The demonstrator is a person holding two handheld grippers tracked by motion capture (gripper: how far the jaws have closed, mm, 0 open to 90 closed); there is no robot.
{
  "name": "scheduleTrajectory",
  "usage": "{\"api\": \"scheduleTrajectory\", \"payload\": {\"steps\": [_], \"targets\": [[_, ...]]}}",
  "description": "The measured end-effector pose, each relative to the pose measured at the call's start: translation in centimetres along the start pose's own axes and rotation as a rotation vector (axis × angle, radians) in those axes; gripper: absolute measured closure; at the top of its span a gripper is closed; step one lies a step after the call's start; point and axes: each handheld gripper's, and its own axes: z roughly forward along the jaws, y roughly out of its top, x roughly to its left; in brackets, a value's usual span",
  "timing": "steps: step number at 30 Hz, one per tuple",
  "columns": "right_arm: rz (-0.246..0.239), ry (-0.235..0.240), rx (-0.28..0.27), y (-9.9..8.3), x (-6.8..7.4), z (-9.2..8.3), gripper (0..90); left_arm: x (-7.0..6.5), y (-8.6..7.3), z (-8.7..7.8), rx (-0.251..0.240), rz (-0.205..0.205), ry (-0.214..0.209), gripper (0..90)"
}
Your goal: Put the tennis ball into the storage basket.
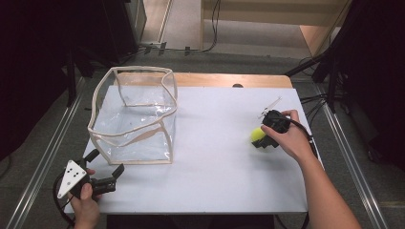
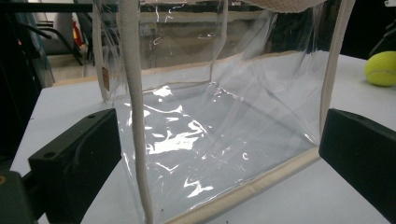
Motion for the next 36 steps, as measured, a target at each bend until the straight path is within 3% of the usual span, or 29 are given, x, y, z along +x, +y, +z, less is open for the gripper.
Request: {"api": "scheduleTrajectory", "payload": {"steps": [14,15,17,22,25,36], "targets": [[-0.007,-0.006,0.049,0.2,0.2,0.9,0.0,0.0,0.0,0.0,-0.001,-0.002,0.0,0.0],[-0.012,-0.023,0.049,0.3,0.1,1.0,12.7,0.0,0.0,0.0,0.0,-0.002,0.0,0.0],[-0.011,-0.045,0.053,0.3,0.2,1.1,15.6,0.0,0.0,0.0,-0.001,-0.002,0.0,0.0],[-0.009,-0.036,0.059,0.4,0.1,1.4,16.2,0.0,0.0,0.0,-0.002,-0.003,0.0,0.0],[0.005,-0.049,0.062,0.5,0.1,1.5,21.8,0.0,0.0,0.0,-0.002,-0.003,-0.001,0.0],[0.021,-0.04,0.064,0.5,-0.1,1.4,23.2,0.0,0.0,0.0,0.001,0.002,-0.001,0.0]]}}
